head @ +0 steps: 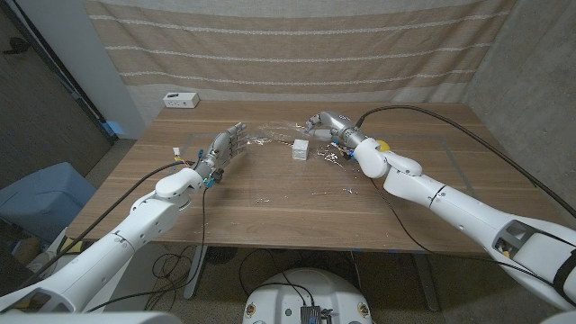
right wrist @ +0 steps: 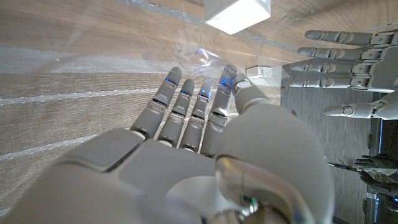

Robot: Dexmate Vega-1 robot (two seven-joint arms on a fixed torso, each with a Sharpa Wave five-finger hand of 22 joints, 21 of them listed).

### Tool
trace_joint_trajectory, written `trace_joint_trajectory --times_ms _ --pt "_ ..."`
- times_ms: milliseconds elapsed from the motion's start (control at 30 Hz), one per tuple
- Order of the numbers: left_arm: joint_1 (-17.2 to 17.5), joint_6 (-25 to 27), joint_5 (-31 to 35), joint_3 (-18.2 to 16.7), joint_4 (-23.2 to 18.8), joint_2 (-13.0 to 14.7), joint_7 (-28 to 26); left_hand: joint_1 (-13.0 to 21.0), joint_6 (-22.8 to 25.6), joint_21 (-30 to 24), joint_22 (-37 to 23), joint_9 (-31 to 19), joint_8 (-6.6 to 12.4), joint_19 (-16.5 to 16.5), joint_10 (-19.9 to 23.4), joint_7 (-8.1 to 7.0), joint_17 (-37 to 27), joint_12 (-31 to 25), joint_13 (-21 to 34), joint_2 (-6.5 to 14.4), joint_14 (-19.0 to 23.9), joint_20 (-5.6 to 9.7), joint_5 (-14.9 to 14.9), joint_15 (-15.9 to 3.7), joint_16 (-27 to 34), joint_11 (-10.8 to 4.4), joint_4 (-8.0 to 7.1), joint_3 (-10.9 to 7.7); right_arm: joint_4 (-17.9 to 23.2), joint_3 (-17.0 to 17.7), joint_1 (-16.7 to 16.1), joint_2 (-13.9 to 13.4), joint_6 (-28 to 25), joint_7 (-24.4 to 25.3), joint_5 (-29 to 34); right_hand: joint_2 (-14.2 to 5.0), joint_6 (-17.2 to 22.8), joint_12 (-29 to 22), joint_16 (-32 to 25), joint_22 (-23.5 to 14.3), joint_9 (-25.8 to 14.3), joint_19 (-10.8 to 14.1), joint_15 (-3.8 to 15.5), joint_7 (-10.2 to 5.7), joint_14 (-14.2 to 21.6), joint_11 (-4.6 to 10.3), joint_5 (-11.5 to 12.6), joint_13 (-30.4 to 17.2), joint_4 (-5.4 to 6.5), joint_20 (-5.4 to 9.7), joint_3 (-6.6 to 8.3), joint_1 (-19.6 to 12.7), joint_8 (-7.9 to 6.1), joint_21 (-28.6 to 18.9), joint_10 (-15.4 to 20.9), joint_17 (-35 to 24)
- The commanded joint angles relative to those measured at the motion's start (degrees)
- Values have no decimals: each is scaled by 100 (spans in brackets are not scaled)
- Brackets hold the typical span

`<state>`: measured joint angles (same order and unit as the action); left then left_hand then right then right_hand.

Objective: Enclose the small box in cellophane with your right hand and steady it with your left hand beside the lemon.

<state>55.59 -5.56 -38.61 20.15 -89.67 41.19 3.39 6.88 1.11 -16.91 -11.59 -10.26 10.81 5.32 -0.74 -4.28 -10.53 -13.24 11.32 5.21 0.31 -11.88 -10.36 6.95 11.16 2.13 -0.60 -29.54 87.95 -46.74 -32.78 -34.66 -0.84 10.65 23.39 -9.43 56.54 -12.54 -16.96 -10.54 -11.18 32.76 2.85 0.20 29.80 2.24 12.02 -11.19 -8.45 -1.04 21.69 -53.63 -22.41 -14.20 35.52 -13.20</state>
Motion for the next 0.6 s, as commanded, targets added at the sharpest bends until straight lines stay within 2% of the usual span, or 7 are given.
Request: trace_joint_trajectory --times_ms 33,400,600 --pt "-1 -24 -10 3 17 12 35 -14 -15 31 -26 -15 -3 -35 32 -38 -7 27 15 9 43 -32 -13 22 3 15 3 -7 304 179 -220 -65 90 -549 -247 66 -125 60 28 -18 -7 -29 295 0 -34 -32 -47 -14 85 -91 -20 59 68 14 -84 -27" --pt "-14 -20 2 13 4 17 41 -19 -19 36 -27 -15 -4 -36 35 -42 -7 30 15 10 48 -32 -13 12 1 17 5 -10 363 212 -287 -74 283 -905 -468 42 -226 102 31 -19 -5 -42 275 10 -47 -61 -59 -18 77 -95 -4 41 115 22 -142 -46" --pt "-44 -27 17 22 18 6 46 -20 -19 37 -27 -15 -4 -38 39 -46 -7 31 15 11 52 -32 -12 19 1 8 6 -11 336 191 -285 -97 444 -1010 -454 -41 -41 84 -15 -21 -7 -30 318 35 -23 -6 -63 -23 20 -69 56 -99 46 18 -56 -94"
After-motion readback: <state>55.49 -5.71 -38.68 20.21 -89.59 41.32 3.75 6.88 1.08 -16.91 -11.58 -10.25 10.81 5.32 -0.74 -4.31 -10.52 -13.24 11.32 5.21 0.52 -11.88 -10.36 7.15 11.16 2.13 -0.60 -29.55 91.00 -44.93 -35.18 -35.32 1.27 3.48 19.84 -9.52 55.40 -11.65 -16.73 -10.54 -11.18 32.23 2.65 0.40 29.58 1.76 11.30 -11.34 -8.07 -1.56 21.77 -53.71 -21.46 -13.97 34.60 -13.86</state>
